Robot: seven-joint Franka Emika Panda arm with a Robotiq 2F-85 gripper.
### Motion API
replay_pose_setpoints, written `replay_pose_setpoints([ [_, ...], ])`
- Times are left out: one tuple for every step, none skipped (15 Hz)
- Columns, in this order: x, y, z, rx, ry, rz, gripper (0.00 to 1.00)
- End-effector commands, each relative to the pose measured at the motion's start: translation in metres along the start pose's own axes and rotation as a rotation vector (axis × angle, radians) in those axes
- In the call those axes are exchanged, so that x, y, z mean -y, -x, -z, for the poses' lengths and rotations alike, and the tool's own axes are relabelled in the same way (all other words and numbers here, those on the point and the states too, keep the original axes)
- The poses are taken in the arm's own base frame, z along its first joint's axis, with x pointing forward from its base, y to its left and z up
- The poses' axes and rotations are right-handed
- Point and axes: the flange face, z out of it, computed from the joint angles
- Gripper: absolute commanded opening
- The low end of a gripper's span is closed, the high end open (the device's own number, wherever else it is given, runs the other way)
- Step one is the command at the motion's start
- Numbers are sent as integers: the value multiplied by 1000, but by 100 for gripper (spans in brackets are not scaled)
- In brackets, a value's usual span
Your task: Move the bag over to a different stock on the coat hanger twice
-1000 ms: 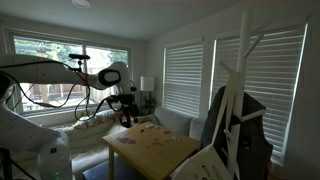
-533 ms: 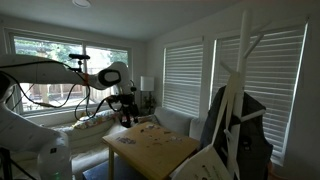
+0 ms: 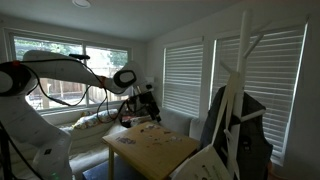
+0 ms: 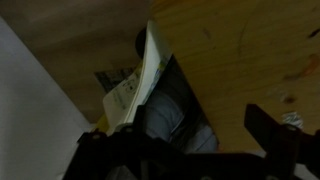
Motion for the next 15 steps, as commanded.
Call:
replay_pose_setpoints([
  [-39, -69, -19, -118, 104, -118, 100],
  [-54, -84, -22, -144, 129, -161, 100],
  [-65, -98, -24, -167, 153, -209, 100],
  [-78, -112, -25, -185, 163, -257, 100],
  [-88, -123, -26, -194, 165, -297, 100],
  [-72, -93, -25, -163, 136, -226, 100],
  [-78, -101, -27, -165, 139, -236, 100],
  [-78, -102, -31, -159, 138, -235, 100],
  [-76, -101, -33, -155, 136, -231, 100],
  [-73, -100, -32, -156, 134, -227, 100],
  [-72, -99, -30, -159, 132, -225, 100],
  [-72, -99, -30, -159, 132, -224, 100],
  [-72, -99, -30, -159, 132, -224, 100],
  [-72, -99, -29, -160, 132, -224, 100],
  [-77, -105, -27, -189, 132, -223, 100],
])
